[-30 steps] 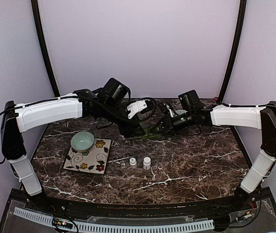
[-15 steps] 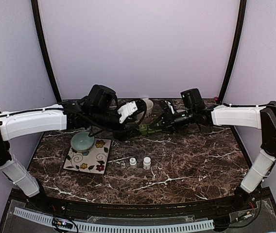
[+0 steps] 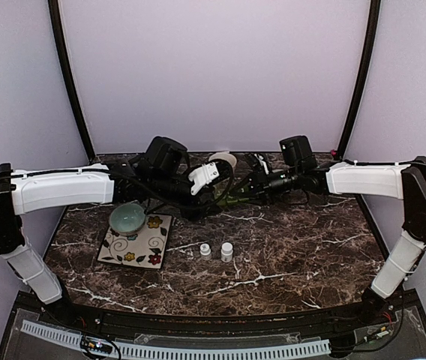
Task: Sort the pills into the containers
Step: Open the lid of the pill container.
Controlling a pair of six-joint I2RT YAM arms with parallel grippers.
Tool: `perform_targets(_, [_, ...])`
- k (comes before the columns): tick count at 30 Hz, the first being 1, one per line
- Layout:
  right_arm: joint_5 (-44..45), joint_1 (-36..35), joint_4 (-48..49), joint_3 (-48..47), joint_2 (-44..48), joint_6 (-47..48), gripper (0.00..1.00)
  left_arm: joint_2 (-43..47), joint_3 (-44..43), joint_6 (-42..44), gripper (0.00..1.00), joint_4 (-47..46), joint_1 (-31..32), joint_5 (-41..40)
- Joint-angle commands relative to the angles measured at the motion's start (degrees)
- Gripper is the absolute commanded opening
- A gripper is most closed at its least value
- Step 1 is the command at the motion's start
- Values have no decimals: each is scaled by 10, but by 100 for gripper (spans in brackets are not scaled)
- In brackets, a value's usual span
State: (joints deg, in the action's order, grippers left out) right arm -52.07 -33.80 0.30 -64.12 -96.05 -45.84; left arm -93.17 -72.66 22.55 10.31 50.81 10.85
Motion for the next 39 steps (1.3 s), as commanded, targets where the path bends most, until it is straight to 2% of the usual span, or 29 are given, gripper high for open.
perform_targets(1, [-14,1,23,-4,-6,-5,0,-1,-17,13,67,-18,3,-18])
perform_targets(11, [-8,0,30,7,-1,-2,0,-20,-43,16,67,-27,2,-41])
perform_targets(24, [2,0,46,32,9,-2,0,-30,-72,16,64,-4,-6,-26])
perform_targets(39, [2,0,64,46,22,-16,0,-33,-72,23,63,-10,-7,-66])
